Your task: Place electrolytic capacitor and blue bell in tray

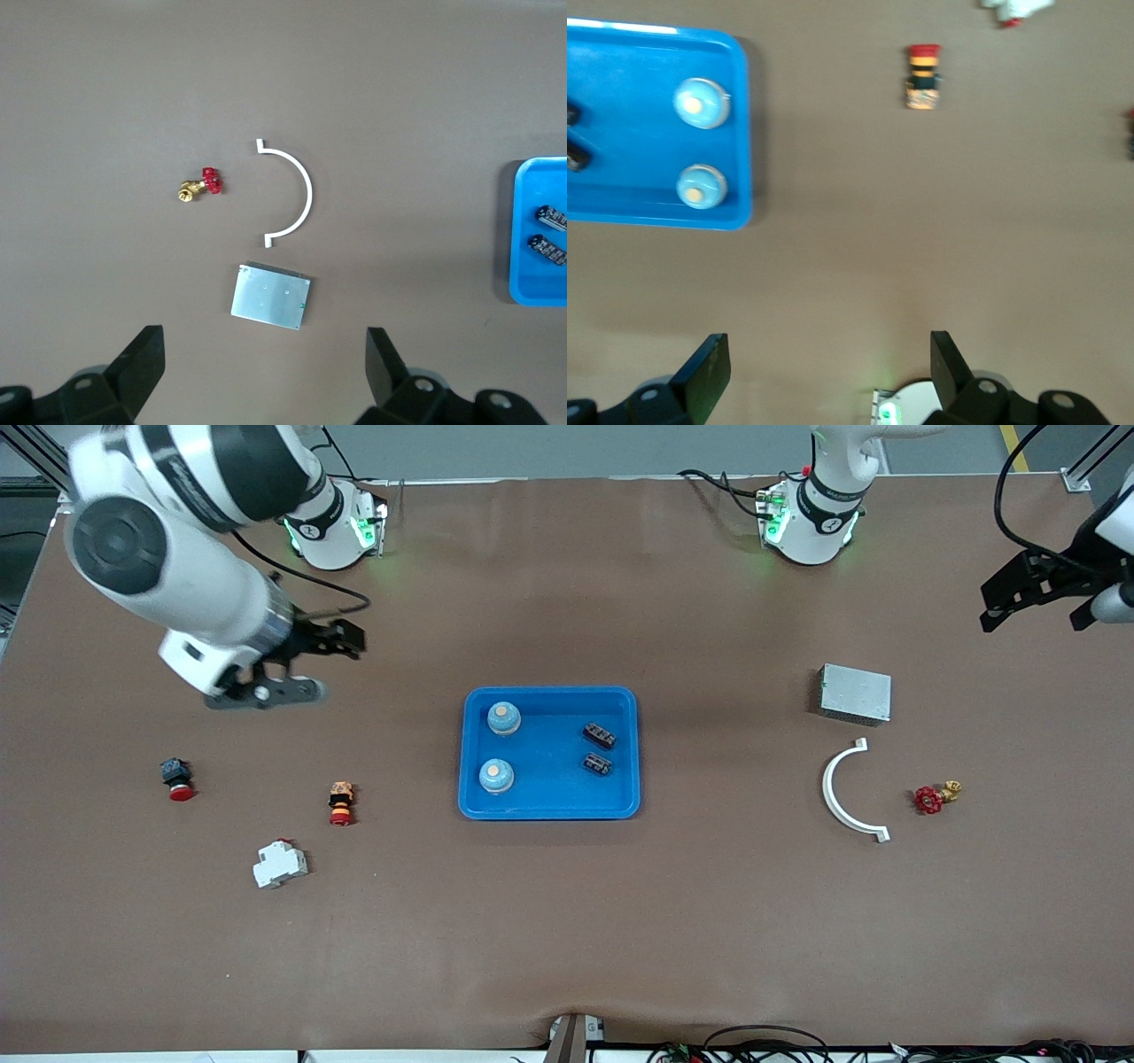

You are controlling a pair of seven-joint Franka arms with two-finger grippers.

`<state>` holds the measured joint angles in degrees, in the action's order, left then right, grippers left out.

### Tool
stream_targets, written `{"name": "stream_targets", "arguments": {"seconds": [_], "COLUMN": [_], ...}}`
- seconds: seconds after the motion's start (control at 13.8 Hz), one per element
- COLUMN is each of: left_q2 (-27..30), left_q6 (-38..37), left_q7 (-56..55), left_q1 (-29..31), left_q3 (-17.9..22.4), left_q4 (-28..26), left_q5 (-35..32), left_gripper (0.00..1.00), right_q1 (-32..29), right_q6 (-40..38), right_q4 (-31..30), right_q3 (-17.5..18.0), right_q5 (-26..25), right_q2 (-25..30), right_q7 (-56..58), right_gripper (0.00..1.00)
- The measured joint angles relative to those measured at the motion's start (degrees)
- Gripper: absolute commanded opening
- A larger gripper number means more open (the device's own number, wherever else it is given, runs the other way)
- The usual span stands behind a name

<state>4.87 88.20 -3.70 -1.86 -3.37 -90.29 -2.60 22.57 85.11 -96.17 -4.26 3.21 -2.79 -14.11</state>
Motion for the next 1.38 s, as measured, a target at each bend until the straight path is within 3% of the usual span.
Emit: {"name": "stream_targets", "arguments": {"seconds": [0.36,0.73,0.94,1.24,1.38], "left_q2": [-1.1,-1.2,-1.3,-1.3,-1.3], "left_q6": [1.2,2.7,2.7,2.7,2.7], "left_q7": [-0.9,-0.9,-0.9,-0.9,-0.9], "left_q1": [0.1,0.1,0.1,0.0,0.0], "left_q3": [-0.5,-0.6,-1.1,-1.7,-1.7], "left_q4": [0.0,0.0,0.0,0.0,0.0], "left_q5": [0.0,0.0,0.0,0.0,0.0], "left_gripper": [1.00,1.00,1.00,1.00,1.00], "right_q1": [-6.8,-18.9,-23.0,-23.0,-23.0], "right_q6": [6.3,9.6,10.5,7.9,4.4], "right_q4": [-10.8,-11.6,-7.6,3.3,5.4], "right_q3": [0.0,0.1,0.2,1.1,1.4], "right_q5": [-1.3,-1.9,-1.9,-1.8,-1.8], "right_q2": [8.3,8.9,7.9,3.0,2.1], "right_q7": [3.7,9.2,10.0,10.0,10.0], "right_gripper": [1.00,1.00,1.00,1.00,1.00]}}
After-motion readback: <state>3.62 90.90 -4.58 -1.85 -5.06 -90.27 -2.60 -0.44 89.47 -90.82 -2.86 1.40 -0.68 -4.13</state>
